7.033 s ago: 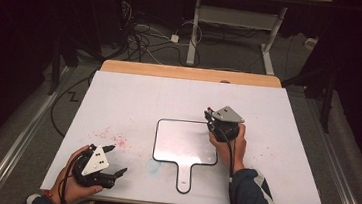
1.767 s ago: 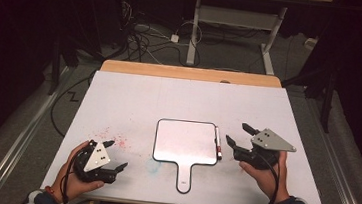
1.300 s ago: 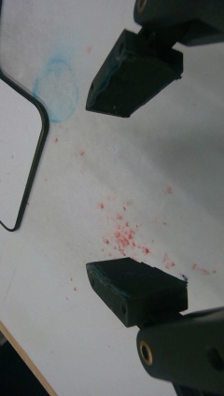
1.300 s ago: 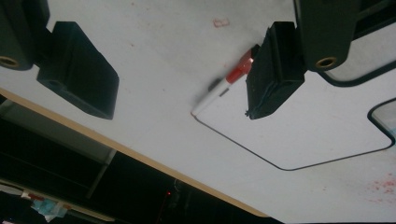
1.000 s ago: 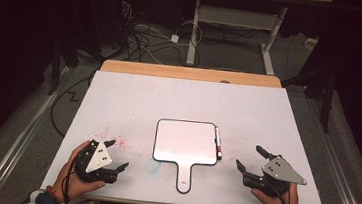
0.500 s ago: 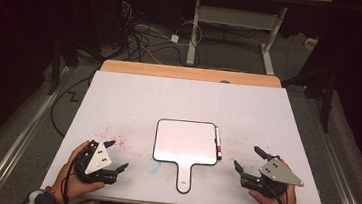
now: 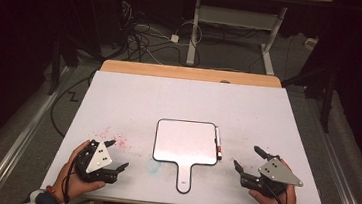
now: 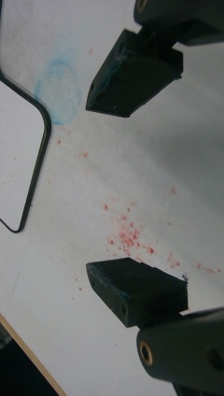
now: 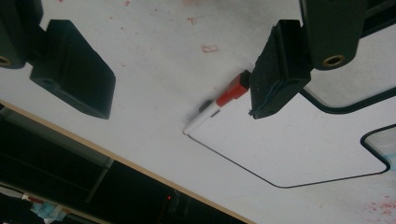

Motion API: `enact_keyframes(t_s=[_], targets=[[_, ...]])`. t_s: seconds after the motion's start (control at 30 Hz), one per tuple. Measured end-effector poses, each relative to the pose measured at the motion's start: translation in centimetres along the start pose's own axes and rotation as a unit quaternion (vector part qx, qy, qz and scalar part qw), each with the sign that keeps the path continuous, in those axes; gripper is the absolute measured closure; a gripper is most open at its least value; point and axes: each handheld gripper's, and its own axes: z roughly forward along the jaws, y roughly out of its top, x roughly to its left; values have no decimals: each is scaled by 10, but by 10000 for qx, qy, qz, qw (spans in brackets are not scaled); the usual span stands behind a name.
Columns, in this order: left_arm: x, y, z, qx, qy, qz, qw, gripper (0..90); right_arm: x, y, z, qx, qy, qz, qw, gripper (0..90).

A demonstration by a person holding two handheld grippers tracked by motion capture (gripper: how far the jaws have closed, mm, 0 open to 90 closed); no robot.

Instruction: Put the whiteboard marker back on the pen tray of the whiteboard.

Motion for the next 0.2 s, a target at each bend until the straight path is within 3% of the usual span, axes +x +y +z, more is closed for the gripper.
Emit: enact_keyframes(t_s=[0.2], targets=[[1, 2, 2, 4, -11, -10, 10000, 189, 0, -1, -1, -9, -12, -14, 10000, 228]])
